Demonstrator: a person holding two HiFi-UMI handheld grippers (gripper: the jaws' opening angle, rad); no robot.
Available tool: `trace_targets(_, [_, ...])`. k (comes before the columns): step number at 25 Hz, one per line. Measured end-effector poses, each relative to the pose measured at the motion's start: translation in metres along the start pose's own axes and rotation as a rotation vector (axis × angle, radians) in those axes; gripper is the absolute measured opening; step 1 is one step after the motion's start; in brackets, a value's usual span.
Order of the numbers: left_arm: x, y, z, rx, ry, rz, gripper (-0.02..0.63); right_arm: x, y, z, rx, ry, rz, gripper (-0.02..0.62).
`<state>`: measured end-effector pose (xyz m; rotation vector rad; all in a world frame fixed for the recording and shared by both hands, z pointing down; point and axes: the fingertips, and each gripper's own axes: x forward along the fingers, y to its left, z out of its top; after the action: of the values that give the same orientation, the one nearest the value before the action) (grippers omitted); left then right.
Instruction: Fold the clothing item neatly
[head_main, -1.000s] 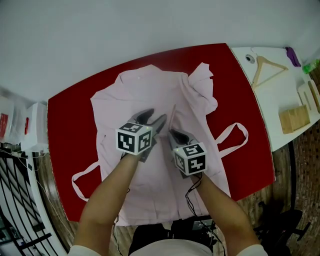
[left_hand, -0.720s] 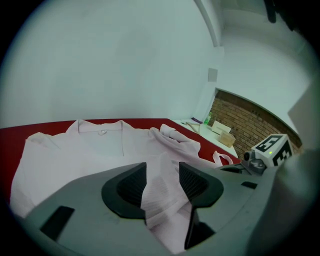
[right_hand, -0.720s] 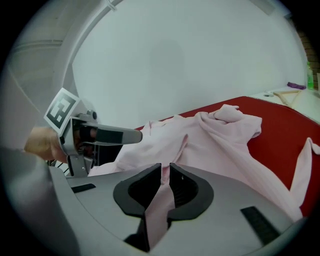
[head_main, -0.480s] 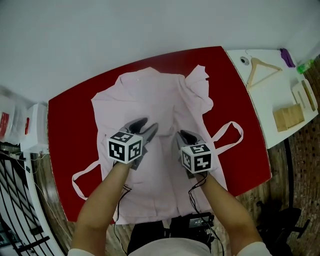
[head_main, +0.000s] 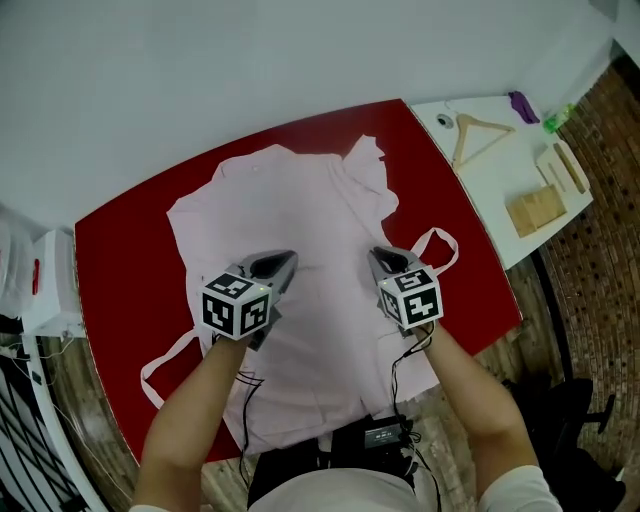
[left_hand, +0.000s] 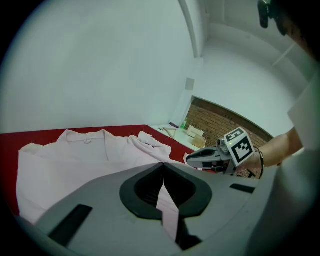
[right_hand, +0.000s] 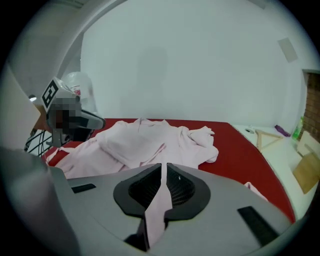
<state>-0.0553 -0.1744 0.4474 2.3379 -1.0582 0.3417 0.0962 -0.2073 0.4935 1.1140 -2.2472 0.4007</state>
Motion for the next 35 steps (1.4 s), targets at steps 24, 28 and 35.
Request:
trace_targets(24, [0.119, 0.008, 0.077, 0.116, -0.016, 0.102, 0.063, 0.029, -0.151, 0.02, -0.169, 0.031, 0.032, 0.032])
trace_targets(28, [0.166, 0.024, 0.091, 0.189, 0.045, 0.139, 0.083, 0.041, -0.153, 0.016, -0.161, 0.008, 0.074, 0.032])
trace_targets(35, [0.244, 0.025, 0.112, 0.29, 0.144, 0.136, 0.086, 0.047, -0.158, 0.016, -0.122, -0.026, 0.121, 0.032])
